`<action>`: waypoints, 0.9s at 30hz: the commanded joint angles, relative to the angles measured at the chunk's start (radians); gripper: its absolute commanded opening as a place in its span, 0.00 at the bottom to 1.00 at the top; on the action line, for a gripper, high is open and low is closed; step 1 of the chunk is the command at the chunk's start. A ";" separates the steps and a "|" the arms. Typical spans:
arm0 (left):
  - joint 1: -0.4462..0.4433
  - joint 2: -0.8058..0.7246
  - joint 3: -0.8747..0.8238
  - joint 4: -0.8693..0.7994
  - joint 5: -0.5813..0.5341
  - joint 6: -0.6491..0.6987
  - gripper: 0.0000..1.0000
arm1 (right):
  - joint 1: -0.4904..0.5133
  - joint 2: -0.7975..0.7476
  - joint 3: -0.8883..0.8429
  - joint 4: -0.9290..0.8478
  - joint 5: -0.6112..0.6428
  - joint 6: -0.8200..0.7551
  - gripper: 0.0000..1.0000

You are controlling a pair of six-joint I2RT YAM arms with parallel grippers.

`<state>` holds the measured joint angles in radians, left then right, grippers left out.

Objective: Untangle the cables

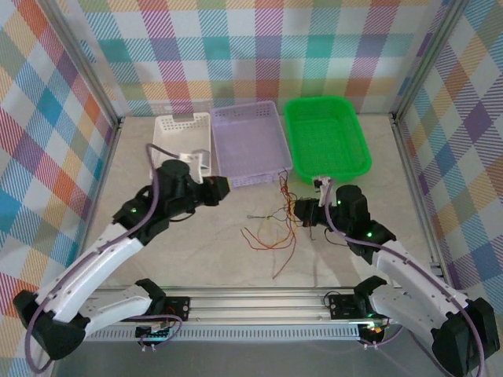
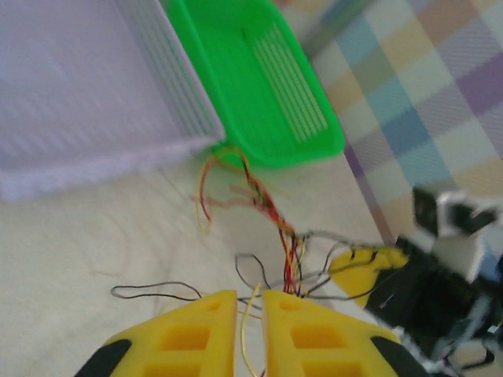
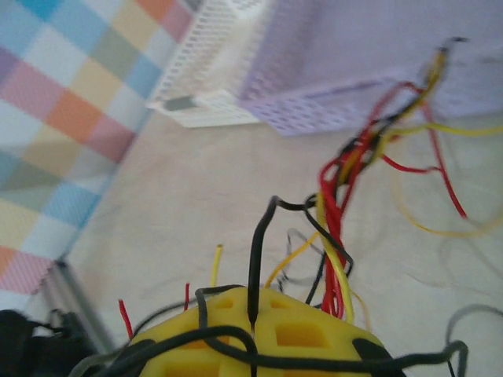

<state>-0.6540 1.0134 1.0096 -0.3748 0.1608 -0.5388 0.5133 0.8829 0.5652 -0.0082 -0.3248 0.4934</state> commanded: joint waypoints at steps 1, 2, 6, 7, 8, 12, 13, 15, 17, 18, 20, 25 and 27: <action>-0.025 0.013 -0.056 0.224 0.211 -0.062 0.21 | -0.006 0.041 0.087 0.021 -0.163 0.022 0.00; -0.036 0.019 -0.069 0.254 0.230 -0.067 0.23 | -0.006 0.055 0.103 0.019 -0.181 0.029 0.00; -0.098 0.026 -0.122 0.376 0.288 -0.080 0.28 | -0.006 0.092 0.147 0.031 -0.222 0.078 0.00; -0.115 0.027 -0.133 0.406 0.300 -0.081 0.29 | -0.005 0.098 0.155 0.035 -0.228 0.091 0.00; -0.134 0.026 -0.140 0.421 0.305 -0.078 0.29 | -0.006 0.105 0.164 0.039 -0.238 0.100 0.00; -0.221 0.045 -0.147 0.400 0.298 -0.022 0.32 | -0.006 0.119 0.214 0.029 -0.266 0.128 0.00; -0.238 0.055 -0.144 0.377 0.293 -0.004 0.32 | -0.006 0.119 0.224 0.022 -0.268 0.135 0.00; -0.265 0.075 -0.144 0.344 0.284 0.025 0.32 | -0.006 0.120 0.244 0.009 -0.276 0.144 0.00; -0.286 0.097 -0.138 0.292 0.261 0.060 0.32 | -0.006 0.119 0.260 0.004 -0.286 0.150 0.00; -0.296 0.104 -0.136 0.265 0.241 0.079 0.32 | -0.006 0.118 0.269 -0.003 -0.289 0.152 0.00; -0.303 0.121 -0.132 0.214 0.196 0.110 0.32 | -0.006 0.115 0.282 -0.013 -0.298 0.155 0.00; -0.305 0.145 -0.112 0.124 0.056 0.159 0.32 | -0.006 0.106 0.300 -0.030 -0.324 0.160 0.00; -0.305 0.143 -0.108 0.106 -0.001 0.171 0.32 | -0.005 0.098 0.303 -0.043 -0.323 0.153 0.00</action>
<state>-0.9516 1.1595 0.8726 -0.2115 0.2703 -0.4240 0.5114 1.0042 0.8288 -0.0364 -0.6140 0.6441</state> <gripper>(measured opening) 0.316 0.073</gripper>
